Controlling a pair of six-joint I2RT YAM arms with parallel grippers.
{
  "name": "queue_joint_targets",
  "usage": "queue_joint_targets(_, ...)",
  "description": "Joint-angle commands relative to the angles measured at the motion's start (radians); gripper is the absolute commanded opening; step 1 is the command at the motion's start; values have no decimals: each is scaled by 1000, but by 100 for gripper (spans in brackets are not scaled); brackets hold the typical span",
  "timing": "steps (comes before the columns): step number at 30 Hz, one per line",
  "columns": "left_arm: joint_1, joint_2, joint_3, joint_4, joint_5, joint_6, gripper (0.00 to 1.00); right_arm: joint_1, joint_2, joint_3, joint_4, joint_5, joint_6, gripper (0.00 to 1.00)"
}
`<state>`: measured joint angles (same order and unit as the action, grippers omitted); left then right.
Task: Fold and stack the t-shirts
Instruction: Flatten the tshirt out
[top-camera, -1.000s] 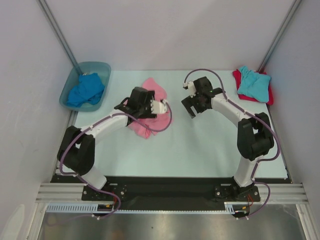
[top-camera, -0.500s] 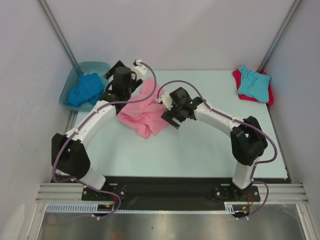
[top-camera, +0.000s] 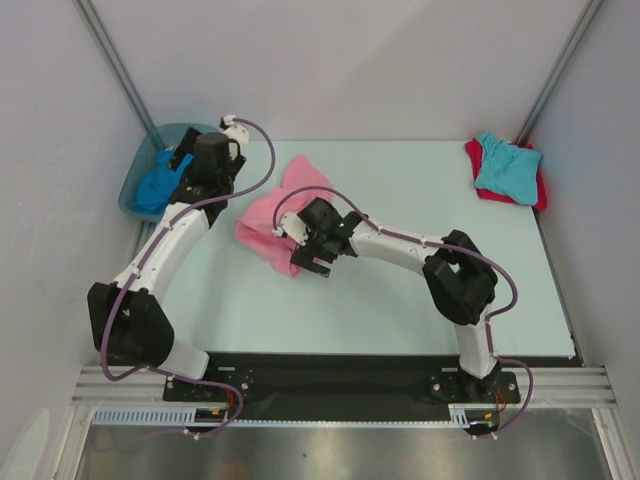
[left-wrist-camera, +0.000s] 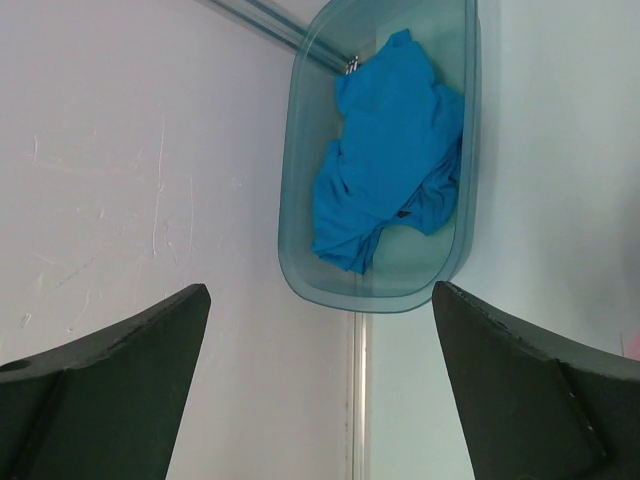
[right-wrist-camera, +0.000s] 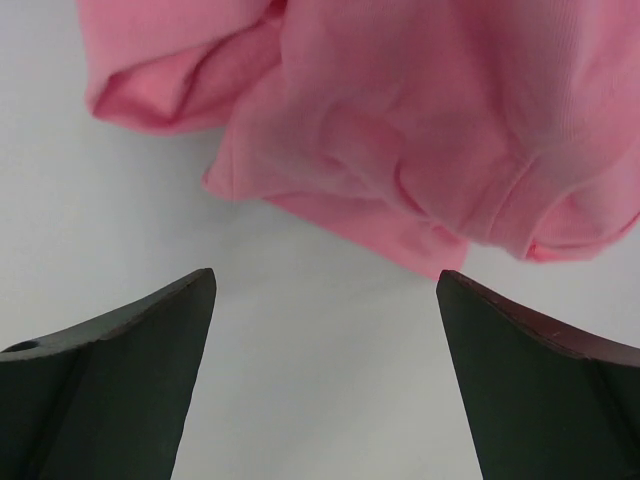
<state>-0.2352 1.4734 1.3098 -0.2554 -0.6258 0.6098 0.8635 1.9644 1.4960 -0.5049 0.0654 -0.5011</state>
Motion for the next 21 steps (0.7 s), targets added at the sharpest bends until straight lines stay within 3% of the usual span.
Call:
queue_joint_targets(1, 7, -47, 6, -5, -18, -21, 100, 5, 54, 96, 34, -3, -7, 100)
queue_joint_targets(9, 13, -55, -20, -5, -12, -25, 100, 45, 133, 210, -6, -21, 9, 96)
queue_joint_targets(15, 20, -47, -14, 5, -9, -30, 100, 91, 119, 190, -9, -33, 12, 95)
queue_joint_targets(21, 20, -30, -7, 5, 5, -50, 100, 88, 174, 152, 23, -6, -7, 81)
